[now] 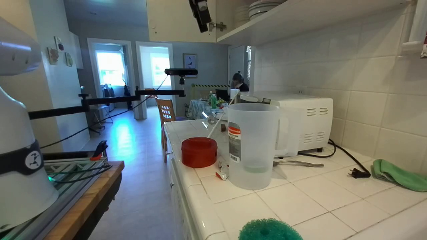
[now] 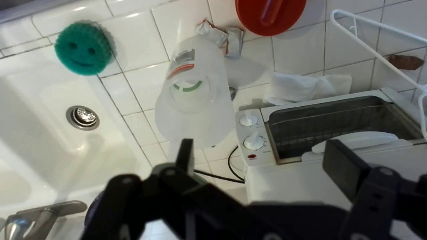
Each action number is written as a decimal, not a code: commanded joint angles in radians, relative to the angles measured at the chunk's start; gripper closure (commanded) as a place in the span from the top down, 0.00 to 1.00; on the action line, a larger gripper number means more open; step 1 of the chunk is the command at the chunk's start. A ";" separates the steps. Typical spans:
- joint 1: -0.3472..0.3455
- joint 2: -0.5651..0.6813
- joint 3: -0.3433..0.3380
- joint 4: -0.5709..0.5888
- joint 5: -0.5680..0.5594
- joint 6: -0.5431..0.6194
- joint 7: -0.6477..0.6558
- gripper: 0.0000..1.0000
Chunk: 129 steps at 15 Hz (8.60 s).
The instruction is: Place the red lid on the bottom shelf of the open cabinet
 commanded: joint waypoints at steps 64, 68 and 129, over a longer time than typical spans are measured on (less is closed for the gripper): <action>0.146 0.699 0.051 -0.063 0.076 0.328 0.010 1.00; 0.146 0.723 0.048 -0.065 0.082 0.384 0.017 1.00; 0.033 0.151 0.080 0.109 -0.114 0.158 0.169 0.08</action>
